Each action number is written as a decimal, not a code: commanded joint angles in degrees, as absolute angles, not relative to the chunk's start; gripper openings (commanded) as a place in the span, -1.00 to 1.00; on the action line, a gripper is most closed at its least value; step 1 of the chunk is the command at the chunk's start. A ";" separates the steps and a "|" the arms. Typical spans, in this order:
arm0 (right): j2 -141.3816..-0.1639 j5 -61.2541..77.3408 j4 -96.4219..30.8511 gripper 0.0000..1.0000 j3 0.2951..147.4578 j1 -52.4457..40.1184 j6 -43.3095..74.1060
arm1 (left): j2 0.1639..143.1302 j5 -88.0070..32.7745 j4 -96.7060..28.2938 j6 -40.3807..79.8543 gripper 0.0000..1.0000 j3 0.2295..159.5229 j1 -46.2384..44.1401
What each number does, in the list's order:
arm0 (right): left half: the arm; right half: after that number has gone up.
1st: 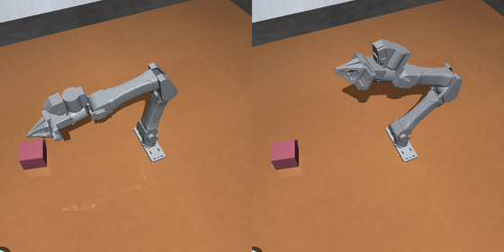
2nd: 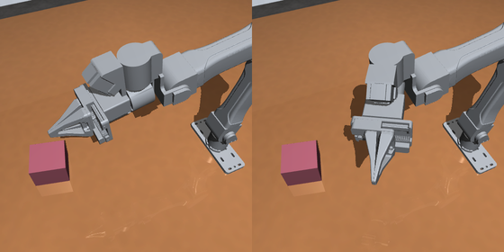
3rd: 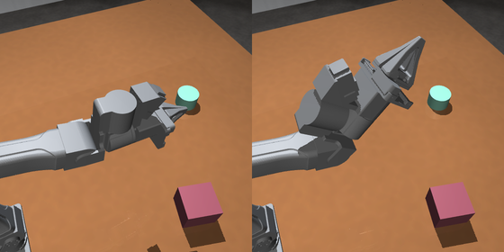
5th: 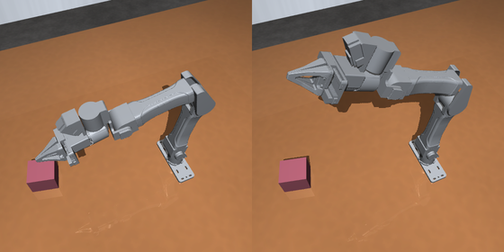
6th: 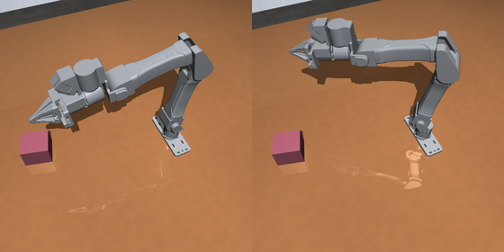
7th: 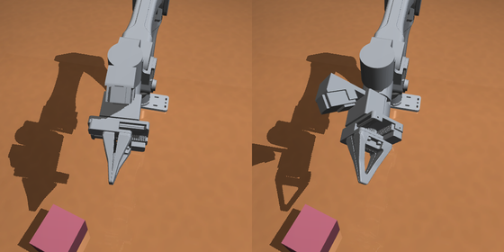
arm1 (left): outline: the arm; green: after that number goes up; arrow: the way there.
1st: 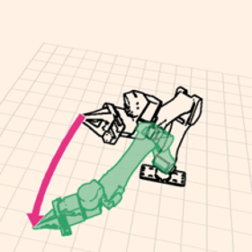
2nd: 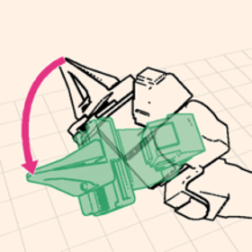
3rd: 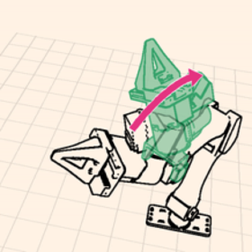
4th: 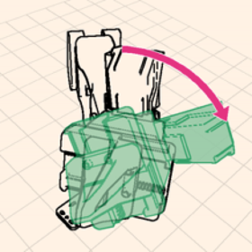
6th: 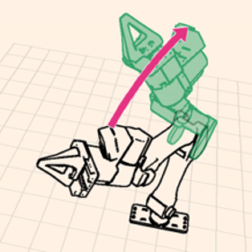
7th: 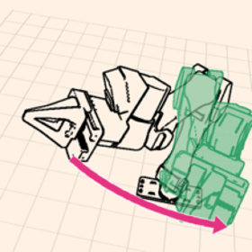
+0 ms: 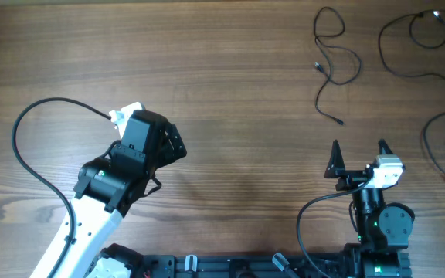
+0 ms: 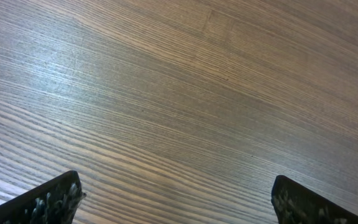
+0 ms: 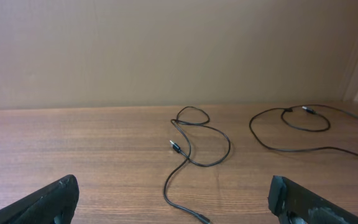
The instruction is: Untangle cables
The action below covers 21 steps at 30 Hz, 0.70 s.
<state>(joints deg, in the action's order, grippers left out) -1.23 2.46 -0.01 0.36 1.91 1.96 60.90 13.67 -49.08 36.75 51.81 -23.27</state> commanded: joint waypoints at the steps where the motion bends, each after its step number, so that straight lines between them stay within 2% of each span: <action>1: -1.02 1.48 0.19 0.99 0.30 1.67 3.01 | 60.82 14.41 -48.93 36.32 1.00 51.77 -23.07; 21: -0.16 1.50 0.16 0.99 0.32 1.67 3.01 | 60.82 14.41 -48.93 36.32 1.00 51.77 -23.07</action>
